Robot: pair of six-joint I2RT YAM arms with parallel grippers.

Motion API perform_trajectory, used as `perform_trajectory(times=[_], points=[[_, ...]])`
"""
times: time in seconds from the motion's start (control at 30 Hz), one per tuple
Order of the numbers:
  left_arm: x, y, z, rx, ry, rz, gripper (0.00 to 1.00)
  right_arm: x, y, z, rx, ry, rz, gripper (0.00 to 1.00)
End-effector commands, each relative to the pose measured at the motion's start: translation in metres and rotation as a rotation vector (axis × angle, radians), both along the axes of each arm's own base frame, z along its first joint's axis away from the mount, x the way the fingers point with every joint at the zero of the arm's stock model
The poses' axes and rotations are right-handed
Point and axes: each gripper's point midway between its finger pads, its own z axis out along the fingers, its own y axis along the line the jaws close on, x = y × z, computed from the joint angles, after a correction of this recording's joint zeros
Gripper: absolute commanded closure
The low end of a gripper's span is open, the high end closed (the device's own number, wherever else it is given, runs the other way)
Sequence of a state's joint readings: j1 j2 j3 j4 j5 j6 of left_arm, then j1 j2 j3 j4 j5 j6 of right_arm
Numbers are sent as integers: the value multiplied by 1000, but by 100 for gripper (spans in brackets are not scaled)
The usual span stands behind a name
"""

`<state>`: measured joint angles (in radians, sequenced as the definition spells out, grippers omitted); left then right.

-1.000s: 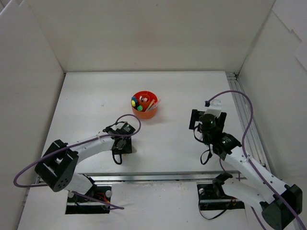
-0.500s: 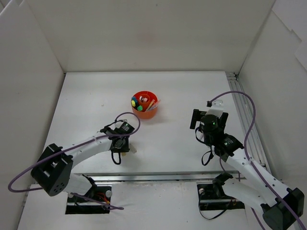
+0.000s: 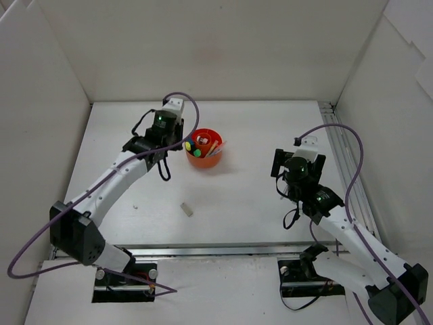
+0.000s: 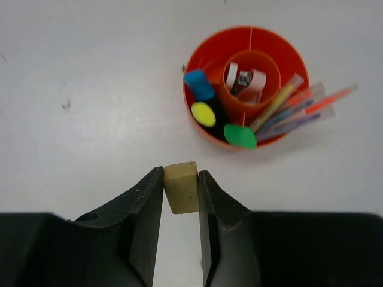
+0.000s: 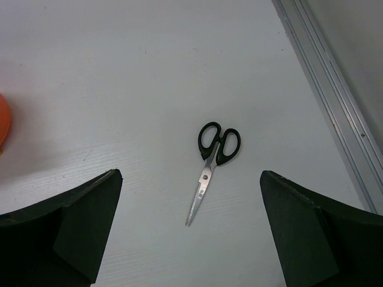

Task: Sort the stationery into containers
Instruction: Pick up the stationery from the center of the board.

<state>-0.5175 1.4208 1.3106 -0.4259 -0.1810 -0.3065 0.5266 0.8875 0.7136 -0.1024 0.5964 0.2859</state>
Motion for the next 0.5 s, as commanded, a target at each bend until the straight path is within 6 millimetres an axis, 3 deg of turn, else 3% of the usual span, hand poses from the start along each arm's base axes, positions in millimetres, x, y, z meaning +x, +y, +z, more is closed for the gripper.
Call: perform_trajectory(times=[0.0,0.07,0.17,0.33,0.47], points=[[54,-10,36,74,-172,-156,100,15,-4,28,-10,-61,-42,2],[78,-15,37,127,-217,-266,100,18,-1,27,-14,-51,-33,2],[91,-54,50,95,-267,-540,100,21,0,24,-22,-37,-29,2],[122,-76,39,135,-253,-643,99,22,0,24,-24,-35,-25,2],[140,-76,22,142,-201,-661,100,21,-2,24,-28,-33,-21,2]])
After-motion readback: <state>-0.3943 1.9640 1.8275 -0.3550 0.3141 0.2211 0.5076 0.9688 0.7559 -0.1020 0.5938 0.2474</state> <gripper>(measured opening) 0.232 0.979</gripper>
